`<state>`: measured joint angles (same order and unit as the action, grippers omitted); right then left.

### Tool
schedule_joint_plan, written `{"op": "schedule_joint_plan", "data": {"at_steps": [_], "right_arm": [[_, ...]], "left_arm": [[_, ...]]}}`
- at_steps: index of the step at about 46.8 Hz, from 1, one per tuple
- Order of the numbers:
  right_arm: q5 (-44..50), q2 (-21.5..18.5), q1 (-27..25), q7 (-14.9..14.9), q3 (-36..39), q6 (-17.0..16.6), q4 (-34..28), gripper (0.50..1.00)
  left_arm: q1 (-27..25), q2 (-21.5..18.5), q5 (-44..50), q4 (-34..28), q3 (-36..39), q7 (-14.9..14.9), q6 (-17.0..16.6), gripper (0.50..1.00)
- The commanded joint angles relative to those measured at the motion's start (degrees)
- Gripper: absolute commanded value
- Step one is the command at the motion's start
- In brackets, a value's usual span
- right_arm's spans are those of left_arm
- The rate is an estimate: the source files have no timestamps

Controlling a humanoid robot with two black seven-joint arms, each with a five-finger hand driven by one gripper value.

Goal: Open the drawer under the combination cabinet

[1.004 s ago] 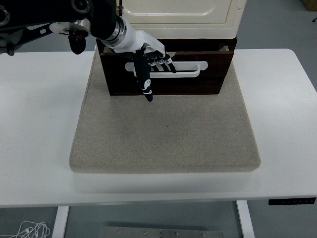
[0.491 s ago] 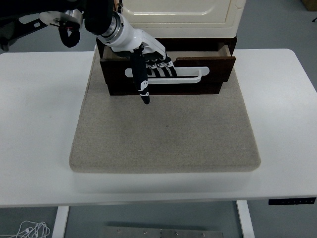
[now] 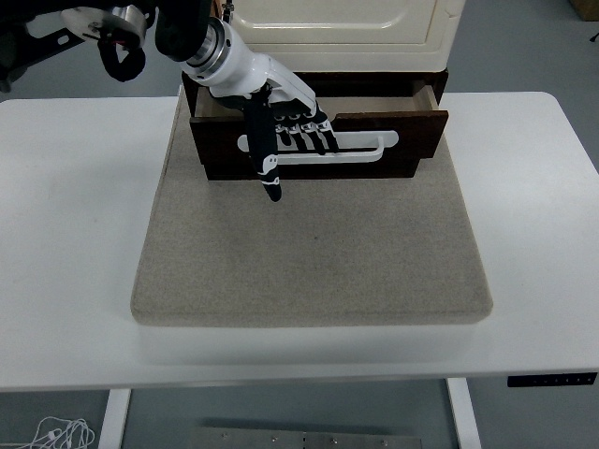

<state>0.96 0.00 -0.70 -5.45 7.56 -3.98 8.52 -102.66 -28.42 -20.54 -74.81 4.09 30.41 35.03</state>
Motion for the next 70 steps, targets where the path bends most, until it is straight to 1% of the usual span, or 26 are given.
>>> {"op": "schedule_joint_plan", "data": {"at_steps": [1, 13, 23, 29, 38, 41, 46, 49, 53, 57, 61, 65, 70], "right_arm": [[0.0, 0.0, 0.0, 0.0, 0.0, 0.0, 0.0, 0.928], [0.0, 0.0, 0.0, 0.0, 0.1, 0.0, 0.0, 0.926], [0.0, 0.0, 0.0, 0.0, 0.0, 0.0, 0.0, 0.928], [0.0, 0.0, 0.0, 0.0, 0.0, 0.0, 0.0, 0.926], [0.0, 0.0, 0.0, 0.0, 0.0, 0.0, 0.0, 0.928], [0.0, 0.0, 0.0, 0.0, 0.0, 0.0, 0.0, 0.928], [0.0, 0.0, 0.0, 0.0, 0.0, 0.0, 0.0, 0.926], [0.0, 0.0, 0.0, 0.0, 0.0, 0.0, 0.0, 0.926], [0.0, 0.0, 0.0, 0.0, 0.0, 0.0, 0.0, 0.928], [0.0, 0.0, 0.0, 0.0, 0.0, 0.0, 0.0, 0.928], [0.0, 0.0, 0.0, 0.0, 0.0, -0.1, 0.0, 0.928], [0.0, 0.0, 0.0, 0.0, 0.1, 0.0, -0.1, 0.926], [0.0, 0.0, 0.0, 0.0, 0.1, 0.0, 0.0, 0.928]], "left_arm": [[0.0, -0.2, 0.0, 0.0, -0.3, 0.0, 0.0, 1.000], [0.0, -0.9, 0.1, -0.3, -3.1, -0.1, 0.0, 1.000], [0.8, -1.2, 0.1, -0.3, -11.1, -0.6, 0.0, 1.000], [1.3, -1.3, 0.4, 0.1, -18.2, -2.5, 0.0, 1.000], [1.8, -1.0, 0.7, 3.4, -28.5, -7.6, -0.1, 1.000], [1.7, -0.8, 0.7, 5.4, -31.3, -9.7, -1.7, 1.000], [1.5, -0.6, 0.7, 8.7, -35.0, -13.6, -5.4, 1.000], [1.5, -0.5, 0.7, 11.0, -36.9, -16.2, -8.6, 1.000], [1.6, -0.6, 0.8, 13.3, -39.6, -20.3, -13.0, 1.000], [1.8, -0.7, 1.0, 15.1, -42.1, -24.2, -18.7, 1.000], [1.8, -0.8, 2.1, 17.4, -43.5, -26.8, -24.6, 1.000], [1.9, -1.0, 4.4, 20.2, -43.9, -28.8, -30.1, 1.000], [2.1, -1.0, 6.7, 26.0, -43.9, -30.3, -36.0, 1.000]]}}
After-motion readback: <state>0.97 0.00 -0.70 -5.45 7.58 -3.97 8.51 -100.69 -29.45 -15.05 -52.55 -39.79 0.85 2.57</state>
